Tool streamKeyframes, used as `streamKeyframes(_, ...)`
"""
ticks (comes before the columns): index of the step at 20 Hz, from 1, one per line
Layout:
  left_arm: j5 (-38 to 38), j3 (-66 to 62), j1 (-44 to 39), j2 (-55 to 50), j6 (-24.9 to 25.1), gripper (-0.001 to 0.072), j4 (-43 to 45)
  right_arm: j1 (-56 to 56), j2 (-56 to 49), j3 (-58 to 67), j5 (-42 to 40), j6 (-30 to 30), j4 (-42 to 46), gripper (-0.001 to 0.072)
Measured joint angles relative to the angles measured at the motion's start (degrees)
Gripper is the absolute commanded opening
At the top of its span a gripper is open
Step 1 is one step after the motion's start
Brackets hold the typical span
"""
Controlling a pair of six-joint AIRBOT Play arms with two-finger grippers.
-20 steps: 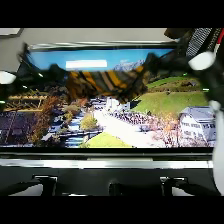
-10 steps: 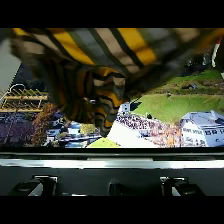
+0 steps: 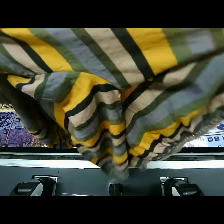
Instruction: Fold the clothes and pants, and hang the long-sleeved shirts on hangers.
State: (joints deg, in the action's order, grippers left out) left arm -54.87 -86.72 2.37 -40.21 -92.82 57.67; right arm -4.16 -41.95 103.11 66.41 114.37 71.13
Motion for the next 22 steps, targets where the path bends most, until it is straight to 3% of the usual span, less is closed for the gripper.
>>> streamKeyframes(3, -2.93, 1.14, -0.26, -8.04, -1.77, 0.0027, 0.94, 0.0, -8.76, 0.02, 1.7, 3.91, -0.17, 0.0039)
streamKeyframes(7, -4.35, 1.84, -2.64, -23.39, -2.16, 0.0027, 1.22, 0.02, -24.72, 0.02, 5.86, 4.94, -0.35, 0.0042)
streamKeyframes(13, -0.15, 2.01, -7.89, -46.56, -2.32, 0.0027, -0.22, 0.02, -49.75, 0.0, 7.61, -0.22, -1.05, 0.008)
streamKeyframes(17, 2.14, 2.01, -9.81, -54.84, -2.34, 0.0027, -3.93, 0.02, -58.8, 0.0, 7.45, -4.33, -1.42, 0.0082)
streamKeyframes(18, 2.36, 2.01, -10.05, -55.78, -2.36, 0.0027, -4.44, 0.02, -59.65, 0.02, 7.1, -5.14, -1.44, 0.0112)
streamKeyframes(19, 2.56, 2.01, -10.21, -56.3, -2.38, 0.0027, -4.85, 0.02, -60.04, 0.02, 7.1, -5.97, -1.44, 0.0289)
streamKeyframes(20, 2.6, 2.01, -10.32, -56.61, -2.38, 0.0027, -5.16, 0.02, -60.02, 0.02, 7.08, -6.86, -1.46, 0.0549)
streamKeyframes(21, 2.78, 2.01, -10.43, -56.76, -2.38, 0.0027, -5.35, 0.02, -59.65, 0.02, 7.1, -8.17, -1.46, 0.0603)
streamKeyframes(22, 2.86, 2.01, -10.47, -56.83, -2.38, 0.0027, -5.64, 0.04, -59.01, 0.02, 7.34, -9.68, -1.46, 0.0605)
